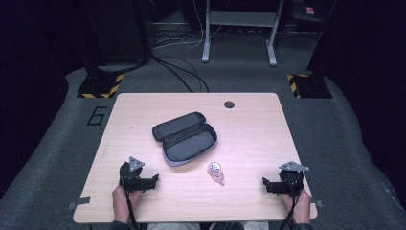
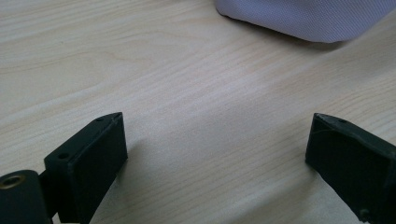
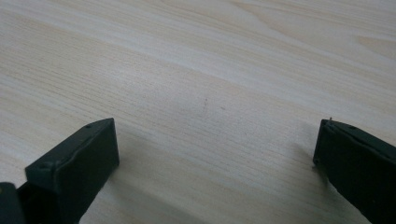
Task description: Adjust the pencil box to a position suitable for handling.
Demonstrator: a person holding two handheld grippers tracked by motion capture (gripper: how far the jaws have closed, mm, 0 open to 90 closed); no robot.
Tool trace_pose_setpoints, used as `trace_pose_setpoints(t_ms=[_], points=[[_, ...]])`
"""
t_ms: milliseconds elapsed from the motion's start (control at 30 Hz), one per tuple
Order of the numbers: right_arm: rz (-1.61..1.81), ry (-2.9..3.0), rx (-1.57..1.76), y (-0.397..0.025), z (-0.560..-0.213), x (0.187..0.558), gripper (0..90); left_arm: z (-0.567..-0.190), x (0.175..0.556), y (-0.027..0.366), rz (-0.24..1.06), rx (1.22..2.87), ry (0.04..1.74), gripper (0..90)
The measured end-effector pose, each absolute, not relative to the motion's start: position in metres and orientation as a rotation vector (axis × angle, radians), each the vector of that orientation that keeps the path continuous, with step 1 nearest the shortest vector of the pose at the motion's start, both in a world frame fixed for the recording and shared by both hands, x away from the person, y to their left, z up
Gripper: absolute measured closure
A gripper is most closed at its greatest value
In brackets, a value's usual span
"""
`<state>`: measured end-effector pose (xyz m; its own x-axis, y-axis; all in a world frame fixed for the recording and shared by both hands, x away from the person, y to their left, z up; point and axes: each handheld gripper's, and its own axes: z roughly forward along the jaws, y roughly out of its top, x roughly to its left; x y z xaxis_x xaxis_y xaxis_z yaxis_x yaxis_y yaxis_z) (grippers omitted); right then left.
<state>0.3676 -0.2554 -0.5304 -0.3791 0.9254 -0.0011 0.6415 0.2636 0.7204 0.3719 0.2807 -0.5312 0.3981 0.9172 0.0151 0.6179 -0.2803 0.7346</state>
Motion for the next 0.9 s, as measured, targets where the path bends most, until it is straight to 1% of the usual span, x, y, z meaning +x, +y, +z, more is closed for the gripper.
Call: trace_pose_setpoints(t_ms=[567, 633, 767, 900], points=[[0.867, 2.108, 1.453, -0.253, -0.528, 0.369, 0.0, -0.531, 0.372, 0.281, 0.590, 2.003, 1.306, 5.8], [0.864, 2.071, 1.459, -0.253, -0.528, 0.368, 1.5, -0.531, 0.372, 0.280, 0.591, 2.000, 1.307, 5.8], [0.864, 2.081, 1.452, -0.252, -0.526, 0.366, 0.6, -0.531, 0.372, 0.280, 0.591, 2.001, 1.306, 5.9], [0.867, 2.102, 1.440, -0.244, -0.521, 0.362, 1.4, -0.531, 0.372, 0.281, 0.591, 2.004, 1.305, 5.9]])
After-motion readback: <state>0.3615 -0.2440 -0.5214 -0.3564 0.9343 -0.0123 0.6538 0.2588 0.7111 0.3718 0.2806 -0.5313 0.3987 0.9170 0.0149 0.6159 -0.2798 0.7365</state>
